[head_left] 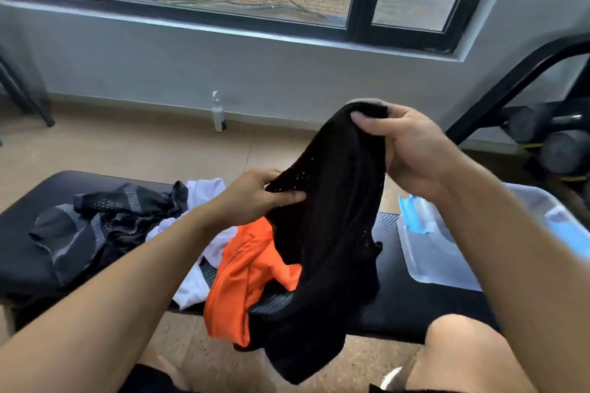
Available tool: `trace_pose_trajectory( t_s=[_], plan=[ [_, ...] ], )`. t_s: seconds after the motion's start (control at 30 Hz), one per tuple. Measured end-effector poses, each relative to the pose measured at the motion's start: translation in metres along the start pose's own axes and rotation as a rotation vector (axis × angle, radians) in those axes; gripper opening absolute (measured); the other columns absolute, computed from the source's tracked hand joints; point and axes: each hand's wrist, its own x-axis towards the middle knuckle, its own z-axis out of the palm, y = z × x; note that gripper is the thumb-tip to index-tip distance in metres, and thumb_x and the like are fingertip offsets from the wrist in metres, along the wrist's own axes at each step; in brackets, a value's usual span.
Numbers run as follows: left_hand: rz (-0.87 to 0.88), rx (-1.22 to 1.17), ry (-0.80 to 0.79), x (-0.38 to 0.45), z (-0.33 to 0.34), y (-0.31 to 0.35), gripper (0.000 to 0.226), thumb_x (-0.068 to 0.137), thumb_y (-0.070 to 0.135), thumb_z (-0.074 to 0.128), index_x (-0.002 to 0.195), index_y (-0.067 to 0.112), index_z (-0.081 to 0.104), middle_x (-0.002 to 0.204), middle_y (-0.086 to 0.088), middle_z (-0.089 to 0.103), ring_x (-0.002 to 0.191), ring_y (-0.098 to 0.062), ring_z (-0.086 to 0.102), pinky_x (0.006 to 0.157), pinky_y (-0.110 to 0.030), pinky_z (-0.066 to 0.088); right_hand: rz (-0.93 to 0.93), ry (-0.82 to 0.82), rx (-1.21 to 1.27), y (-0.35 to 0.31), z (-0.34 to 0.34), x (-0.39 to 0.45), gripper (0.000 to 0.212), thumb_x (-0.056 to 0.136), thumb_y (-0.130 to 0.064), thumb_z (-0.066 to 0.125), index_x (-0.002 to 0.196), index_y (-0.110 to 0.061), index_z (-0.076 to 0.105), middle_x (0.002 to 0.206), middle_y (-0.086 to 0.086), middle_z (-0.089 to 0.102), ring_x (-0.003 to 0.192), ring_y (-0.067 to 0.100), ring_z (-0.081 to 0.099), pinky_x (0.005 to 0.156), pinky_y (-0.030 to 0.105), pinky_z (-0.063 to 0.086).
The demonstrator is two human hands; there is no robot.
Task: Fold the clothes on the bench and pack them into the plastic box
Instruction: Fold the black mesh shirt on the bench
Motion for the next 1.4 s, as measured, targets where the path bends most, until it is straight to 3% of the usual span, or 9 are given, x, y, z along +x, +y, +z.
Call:
trace_pose_trajectory(
  t_s=[0.23,0.37,0.5,0.77,0.87,1.07,1.13,1.27,1.4],
  plan=[
    [-0.113,0.082,0.029,0.001,-0.05,0.027,0.042,0.078,0.053,0.077,0.102,0.019,0.078,0.11,-0.006,0.076,0.102,-0.013,0.07,0.098,-0.032,0.051,-0.091,0.299,-0.27,-0.067,-0.051,0.023,0.01,0.094,-0.008,0.066,0.1,-0.015,0.071,0.085,-0.001,0.076,0.076,0.01,0.072,0.067,0.023,0.06],
    [-0.026,-0.037,0.236,0.018,-0.095,0.069,0.019,0.084,0.02,0.078,0.099,0.012,0.069,0.099,-0.008,0.074,0.096,-0.024,0.069,0.086,-0.033,0.059,-0.106,0.36,-0.406,-0.073,-0.069,0.031,0.01,0.095,-0.014,0.068,0.102,-0.021,0.069,0.092,-0.004,0.072,0.075,0.006,0.069,0.065,0.022,0.058],
    [0.042,0.067,0.34,0.035,-0.132,0.113,0.029,0.081,0.018,0.082,0.105,0.017,0.066,0.11,-0.011,0.073,0.103,-0.028,0.071,0.095,-0.047,0.056,-0.215,0.405,-0.39,-0.081,-0.067,0.045,0.008,0.093,-0.015,0.071,0.095,-0.021,0.067,0.092,-0.003,0.072,0.069,0.003,0.07,0.061,0.023,0.056],
    [0.067,0.155,0.513,0.041,-0.147,0.156,0.048,0.076,0.001,0.082,0.103,0.02,0.048,0.097,-0.003,0.066,0.083,-0.015,0.063,0.063,-0.022,0.051,-0.317,0.415,-0.291,-0.088,-0.057,0.062,0.01,0.092,-0.012,0.073,0.096,-0.02,0.067,0.1,0.001,0.072,0.084,0.012,0.071,0.078,0.029,0.061],
    [-0.063,0.093,0.348,0.028,-0.138,0.126,0.045,0.071,-0.008,0.082,0.105,0.013,0.062,0.092,-0.008,0.071,0.085,-0.021,0.067,0.062,-0.02,0.057,-0.064,0.268,-0.456,-0.061,-0.071,0.058,0.011,0.092,-0.01,0.071,0.1,-0.018,0.069,0.091,0.0,0.074,0.08,0.012,0.07,0.074,0.031,0.057],
    [-0.535,0.137,-0.436,-0.014,-0.119,0.064,0.024,0.078,-0.01,0.073,0.102,-0.003,0.073,0.103,-0.018,0.076,0.093,-0.026,0.075,0.074,-0.027,0.059,0.512,-0.308,-0.806,-0.02,-0.093,0.034,0.027,0.094,-0.015,0.067,0.121,-0.015,0.072,0.112,0.01,0.076,0.099,0.023,0.073,0.088,0.035,0.058],
    [-0.559,0.151,-0.484,-0.015,-0.121,0.061,0.022,0.081,-0.009,0.072,0.101,-0.001,0.073,0.1,-0.013,0.077,0.089,-0.021,0.075,0.075,-0.026,0.057,0.568,-0.395,-0.913,-0.028,-0.087,0.03,0.025,0.092,-0.016,0.069,0.117,-0.015,0.075,0.105,0.004,0.077,0.091,0.018,0.071,0.082,0.031,0.059],
    [-0.549,0.122,-0.257,-0.002,-0.122,0.056,0.028,0.085,-0.002,0.073,0.112,0.004,0.071,0.11,-0.012,0.075,0.1,-0.021,0.071,0.079,-0.032,0.059,0.581,-0.159,-1.101,-0.032,-0.073,0.041,0.014,0.09,-0.015,0.074,0.103,-0.01,0.076,0.071,0.0,0.064,0.049,0.007,0.059,0.043,0.016,0.047],
    [-0.441,-0.056,0.062,0.023,-0.114,0.055,0.025,0.091,-0.008,0.062,0.114,0.002,0.067,0.11,-0.014,0.071,0.096,-0.025,0.07,0.066,-0.031,0.063,0.399,0.194,-0.624,-0.025,-0.069,0.071,0.009,0.096,0.0,0.063,0.103,0.001,0.068,0.109,0.012,0.06,0.104,0.027,0.066,0.059,0.029,0.063]
  ],
)
